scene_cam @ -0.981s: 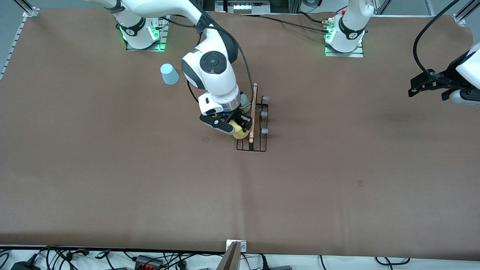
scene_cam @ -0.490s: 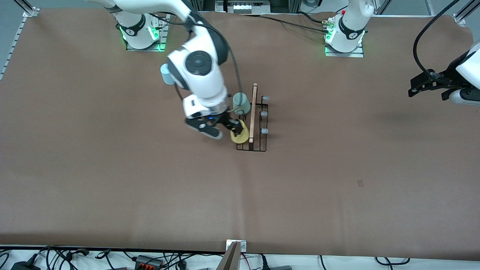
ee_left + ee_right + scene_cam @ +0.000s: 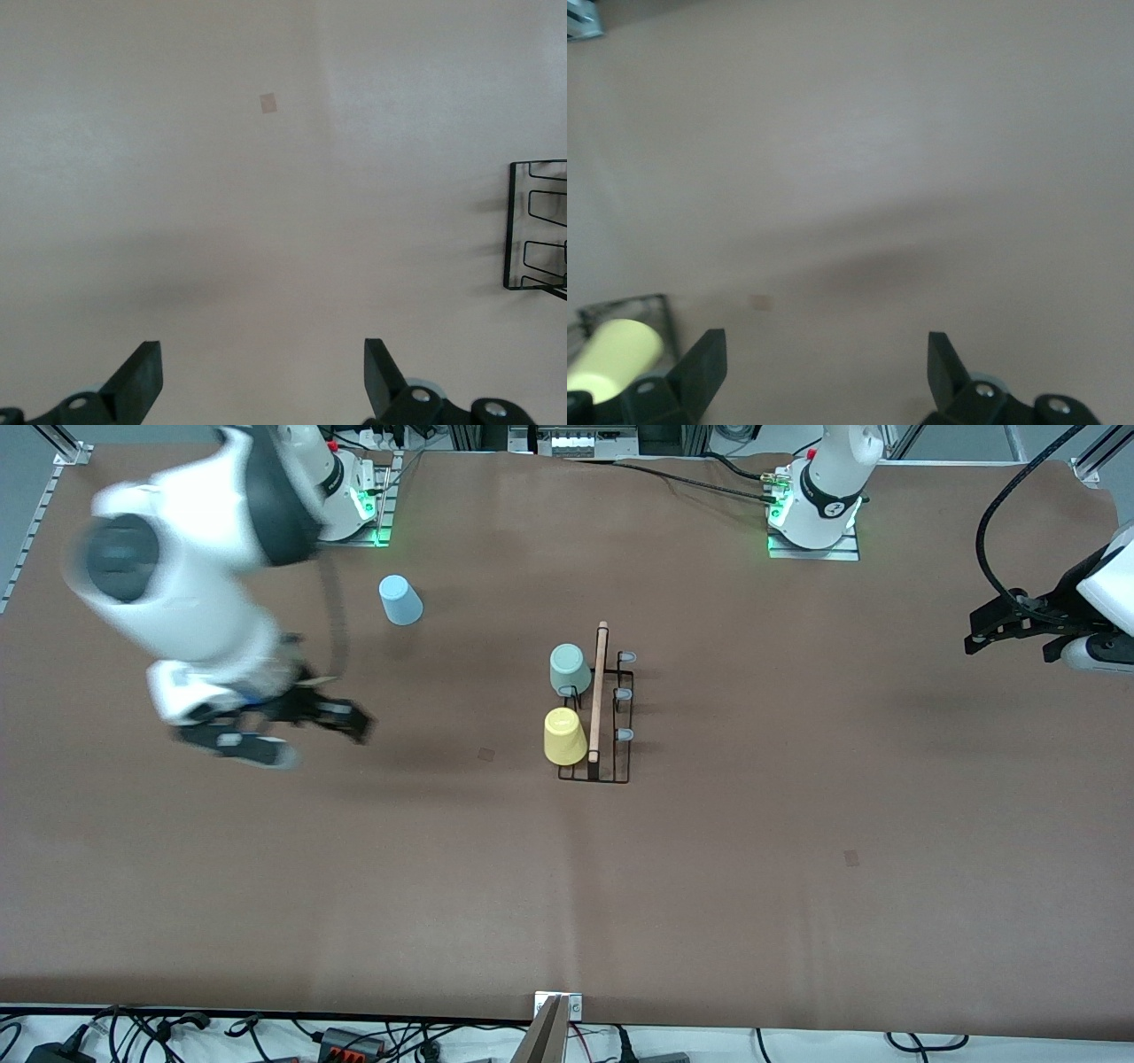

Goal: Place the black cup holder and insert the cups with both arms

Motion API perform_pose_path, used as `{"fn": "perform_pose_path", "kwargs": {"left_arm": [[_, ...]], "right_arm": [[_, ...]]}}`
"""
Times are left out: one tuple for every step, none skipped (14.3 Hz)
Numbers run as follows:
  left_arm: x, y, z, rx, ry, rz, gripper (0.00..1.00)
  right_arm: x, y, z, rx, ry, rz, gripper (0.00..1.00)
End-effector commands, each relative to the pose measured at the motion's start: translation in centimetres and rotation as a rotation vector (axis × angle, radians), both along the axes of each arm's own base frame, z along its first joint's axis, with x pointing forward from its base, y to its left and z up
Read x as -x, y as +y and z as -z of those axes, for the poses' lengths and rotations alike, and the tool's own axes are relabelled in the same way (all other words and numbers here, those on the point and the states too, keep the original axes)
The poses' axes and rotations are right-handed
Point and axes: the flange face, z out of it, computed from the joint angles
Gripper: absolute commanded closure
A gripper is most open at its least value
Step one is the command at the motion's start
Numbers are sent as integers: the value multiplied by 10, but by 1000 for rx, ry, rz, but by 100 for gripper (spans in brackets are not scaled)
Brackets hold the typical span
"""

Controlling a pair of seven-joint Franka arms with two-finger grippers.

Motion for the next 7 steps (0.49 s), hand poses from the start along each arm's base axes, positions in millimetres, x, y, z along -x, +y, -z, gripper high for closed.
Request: {"fn": "perform_pose_path", "kwargs": {"left_arm": [[-2,0,-6,-1,4,-7,0],[-2,0,-6,-1,4,-7,0],[-2,0,-6,-3,4,-8,0],[-2,0,-6,-3,4,-8,0],[-2,0,-6,-1,4,-7,0],[-2,0,-6,-1,4,-7,0],[-2,0,-6,-3,4,-8,0]], "right_arm": [[7,-85,-22,-5,6,-55,0],[8,-103,-25,-2,17,-69,0],[11,-119,-33,7,18,-88,0],[15,-137,-45,19,3,-79,0],[22,-159,-56,19,-3,-46,0],[31,-176,-64,20,16,-32,0],[40,-187,-71,19,42,-37,0]]}}
